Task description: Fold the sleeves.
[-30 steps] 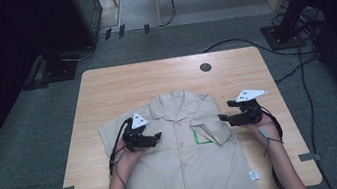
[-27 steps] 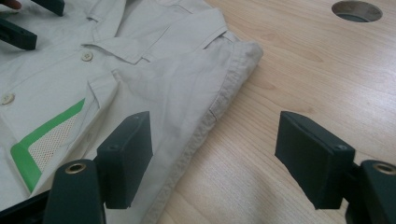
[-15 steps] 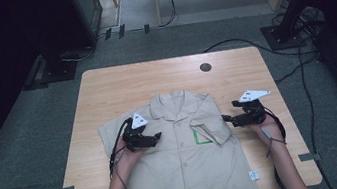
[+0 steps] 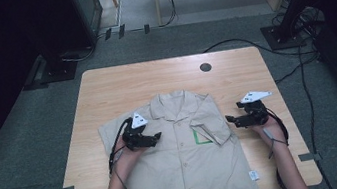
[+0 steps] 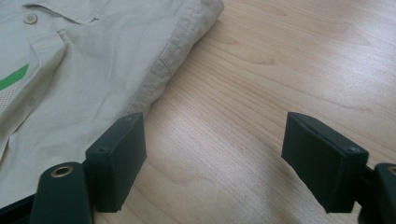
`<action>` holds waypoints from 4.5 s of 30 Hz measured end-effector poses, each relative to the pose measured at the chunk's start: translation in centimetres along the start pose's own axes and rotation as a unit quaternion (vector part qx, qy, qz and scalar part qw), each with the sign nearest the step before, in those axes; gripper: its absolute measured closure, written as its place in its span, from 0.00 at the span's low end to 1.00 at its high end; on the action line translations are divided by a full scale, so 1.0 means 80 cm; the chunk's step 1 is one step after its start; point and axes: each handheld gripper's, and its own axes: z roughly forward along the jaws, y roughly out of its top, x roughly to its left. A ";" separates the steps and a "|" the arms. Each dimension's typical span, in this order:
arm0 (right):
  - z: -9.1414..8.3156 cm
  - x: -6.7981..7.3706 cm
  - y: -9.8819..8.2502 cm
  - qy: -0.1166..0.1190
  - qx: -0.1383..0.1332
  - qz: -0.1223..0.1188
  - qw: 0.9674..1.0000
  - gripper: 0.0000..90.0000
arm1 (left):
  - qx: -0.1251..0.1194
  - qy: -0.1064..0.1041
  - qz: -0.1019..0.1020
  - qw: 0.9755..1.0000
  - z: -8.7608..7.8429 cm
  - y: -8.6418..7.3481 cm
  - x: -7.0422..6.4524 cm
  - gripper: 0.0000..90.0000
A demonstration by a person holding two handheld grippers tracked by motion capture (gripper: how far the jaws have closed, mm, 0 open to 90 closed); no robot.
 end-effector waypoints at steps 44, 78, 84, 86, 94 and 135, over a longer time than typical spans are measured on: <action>0.008 0.003 -0.003 -0.024 0.018 -0.008 1.000 0.18 | 0.005 -0.011 -0.013 1.000 -0.024 0.011 0.026 0.27; 0.011 0.006 -0.003 -0.025 0.037 -0.006 0.999 0.01 | -0.015 0.011 -0.022 1.000 -0.047 0.002 0.052 0.26; 0.011 0.007 -0.003 -0.025 0.037 -0.006 0.999 0.01 | -0.017 0.016 -0.021 1.000 -0.051 -0.001 0.056 0.26; 0.011 0.007 -0.003 -0.025 0.037 -0.006 0.999 0.01 | -0.016 0.016 -0.021 1.000 -0.052 -0.002 0.058 0.26; 0.011 0.007 -0.003 -0.025 0.037 -0.006 0.999 0.01 | -0.016 0.017 -0.022 0.999 -0.054 -0.006 0.063 0.26; 0.011 0.007 -0.003 -0.025 0.037 -0.006 0.999 0.01 | -0.023 0.038 -0.034 0.998 -0.067 -0.028 0.093 0.26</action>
